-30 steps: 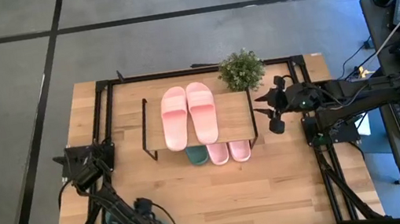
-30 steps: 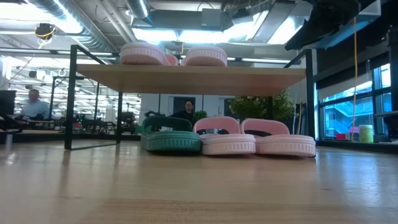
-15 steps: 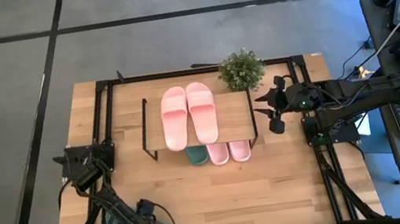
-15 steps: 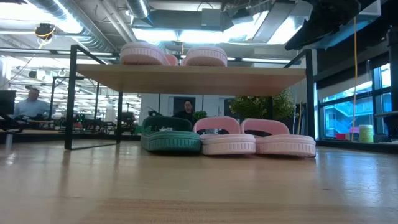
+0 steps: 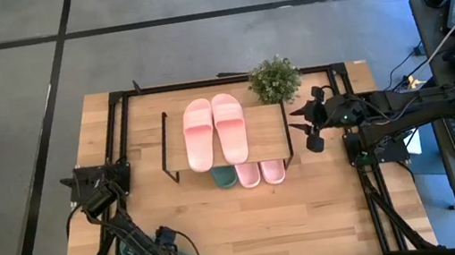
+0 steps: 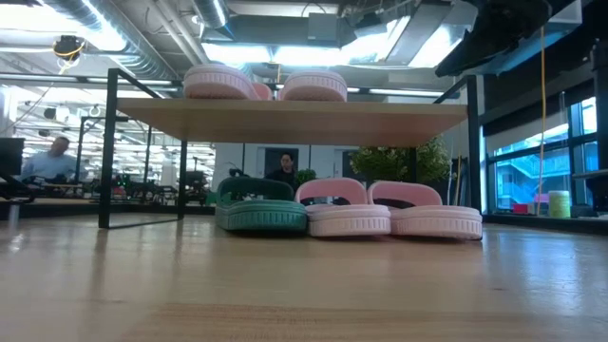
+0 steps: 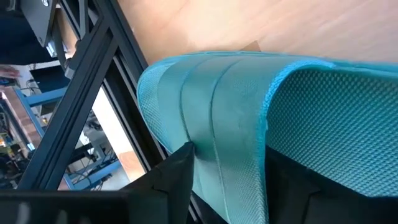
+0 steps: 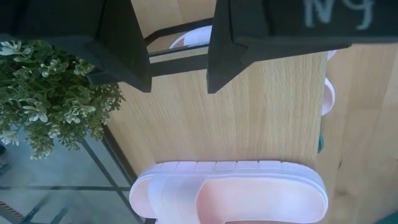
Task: Pick and place slides into the shelf
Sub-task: Put the green slide under the shelf
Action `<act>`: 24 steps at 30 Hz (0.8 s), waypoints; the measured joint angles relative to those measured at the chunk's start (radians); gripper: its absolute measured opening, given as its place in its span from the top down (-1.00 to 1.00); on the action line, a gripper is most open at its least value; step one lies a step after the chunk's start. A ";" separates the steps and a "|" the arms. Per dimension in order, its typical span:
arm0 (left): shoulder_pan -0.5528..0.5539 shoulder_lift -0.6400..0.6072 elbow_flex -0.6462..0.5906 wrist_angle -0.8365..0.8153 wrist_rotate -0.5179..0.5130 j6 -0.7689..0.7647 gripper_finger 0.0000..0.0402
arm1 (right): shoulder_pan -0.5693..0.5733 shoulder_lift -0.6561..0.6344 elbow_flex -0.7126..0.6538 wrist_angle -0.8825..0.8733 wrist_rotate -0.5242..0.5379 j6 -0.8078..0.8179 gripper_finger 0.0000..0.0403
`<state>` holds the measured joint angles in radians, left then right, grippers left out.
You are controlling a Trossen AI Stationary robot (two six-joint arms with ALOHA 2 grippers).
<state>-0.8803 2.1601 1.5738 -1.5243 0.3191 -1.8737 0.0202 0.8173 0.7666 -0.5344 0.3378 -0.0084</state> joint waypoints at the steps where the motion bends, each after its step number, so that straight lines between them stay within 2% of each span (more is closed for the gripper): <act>1: 0.000 0.000 0.000 -0.001 0.000 0.000 0.27 | 0.000 0.000 0.000 -0.001 0.000 0.000 0.22; 4: 0.003 0.000 0.000 -0.002 0.002 -0.001 0.48 | 0.000 0.000 0.000 -0.002 0.000 -0.001 0.22; 8: 0.010 0.000 0.000 -0.006 0.005 -0.001 0.89 | 0.000 0.000 0.000 -0.003 0.000 -0.001 0.22; 9: 0.013 0.000 0.000 -0.010 0.005 -0.002 0.94 | 0.000 0.000 0.000 -0.005 0.000 -0.001 0.22; 14: 0.029 0.000 0.007 -0.038 -0.011 0.065 0.97 | 0.000 0.000 0.000 -0.015 0.000 0.000 0.22; 24: 0.086 -0.015 0.132 -0.042 -0.227 0.383 0.98 | 0.000 0.000 0.000 -0.018 0.000 0.001 0.22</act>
<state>-0.7938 2.1452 1.7058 -1.5663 0.0922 -1.4904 0.0200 0.8173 0.7666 -0.5526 0.3374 -0.0074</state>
